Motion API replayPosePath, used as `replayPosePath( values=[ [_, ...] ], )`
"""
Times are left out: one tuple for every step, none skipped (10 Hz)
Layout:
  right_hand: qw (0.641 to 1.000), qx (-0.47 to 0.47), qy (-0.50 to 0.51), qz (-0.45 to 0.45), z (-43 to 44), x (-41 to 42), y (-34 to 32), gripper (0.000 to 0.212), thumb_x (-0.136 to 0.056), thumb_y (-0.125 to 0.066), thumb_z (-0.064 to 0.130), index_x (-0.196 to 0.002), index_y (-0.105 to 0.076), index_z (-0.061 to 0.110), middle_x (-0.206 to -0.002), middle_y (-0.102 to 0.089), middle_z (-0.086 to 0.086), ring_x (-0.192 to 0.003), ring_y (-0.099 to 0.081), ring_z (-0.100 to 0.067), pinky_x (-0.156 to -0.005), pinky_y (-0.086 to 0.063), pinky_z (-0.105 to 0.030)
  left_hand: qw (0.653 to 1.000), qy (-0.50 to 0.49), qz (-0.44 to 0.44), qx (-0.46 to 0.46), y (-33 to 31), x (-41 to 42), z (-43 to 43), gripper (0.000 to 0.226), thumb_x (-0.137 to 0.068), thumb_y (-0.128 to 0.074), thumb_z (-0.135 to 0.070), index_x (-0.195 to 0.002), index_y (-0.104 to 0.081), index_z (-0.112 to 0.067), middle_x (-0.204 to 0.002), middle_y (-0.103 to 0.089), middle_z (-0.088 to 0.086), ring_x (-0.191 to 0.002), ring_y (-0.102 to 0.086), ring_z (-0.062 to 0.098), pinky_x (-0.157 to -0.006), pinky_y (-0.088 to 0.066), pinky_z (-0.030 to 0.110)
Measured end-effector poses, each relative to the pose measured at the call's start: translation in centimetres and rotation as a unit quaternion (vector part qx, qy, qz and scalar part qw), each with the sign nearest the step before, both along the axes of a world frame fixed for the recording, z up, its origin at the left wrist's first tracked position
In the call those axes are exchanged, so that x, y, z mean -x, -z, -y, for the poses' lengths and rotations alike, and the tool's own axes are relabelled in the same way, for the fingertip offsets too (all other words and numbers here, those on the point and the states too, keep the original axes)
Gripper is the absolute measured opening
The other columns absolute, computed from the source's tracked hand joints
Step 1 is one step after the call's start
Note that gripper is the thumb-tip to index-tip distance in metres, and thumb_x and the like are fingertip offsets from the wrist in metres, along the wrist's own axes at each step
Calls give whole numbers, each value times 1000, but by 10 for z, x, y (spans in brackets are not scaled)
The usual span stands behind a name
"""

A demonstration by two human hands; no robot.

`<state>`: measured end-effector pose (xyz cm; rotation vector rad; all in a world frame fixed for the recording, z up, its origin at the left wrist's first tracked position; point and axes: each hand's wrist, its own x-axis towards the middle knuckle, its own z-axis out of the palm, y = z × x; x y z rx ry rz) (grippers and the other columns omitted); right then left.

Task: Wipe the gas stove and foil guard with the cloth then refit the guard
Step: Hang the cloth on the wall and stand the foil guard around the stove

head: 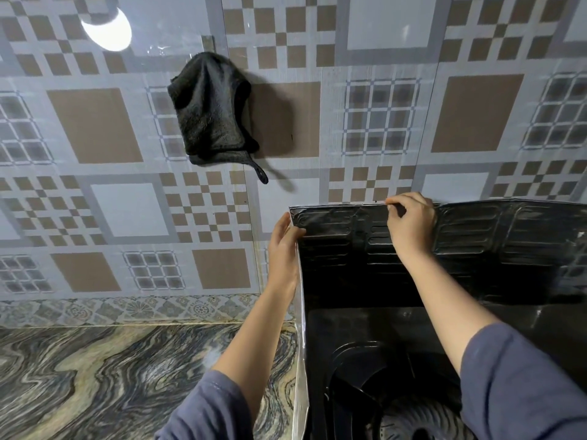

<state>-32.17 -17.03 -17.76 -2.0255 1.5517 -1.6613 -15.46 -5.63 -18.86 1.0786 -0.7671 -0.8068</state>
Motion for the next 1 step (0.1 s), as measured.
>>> replayPosePath(
  values=[
    [1000, -21, -11, -12, -4, 0, 0, 25, -84, -54, -6, -102, -70, 1, -105, -66, -14, -102, -57, -31, -78, -40, -22, 1000, -13, 7, -23, -2, 3, -9, 46, -95, -45, -15, -140, -38, -11, -147, -38, 1, -135, -36, 16, -102, -30, 23]
  ],
)
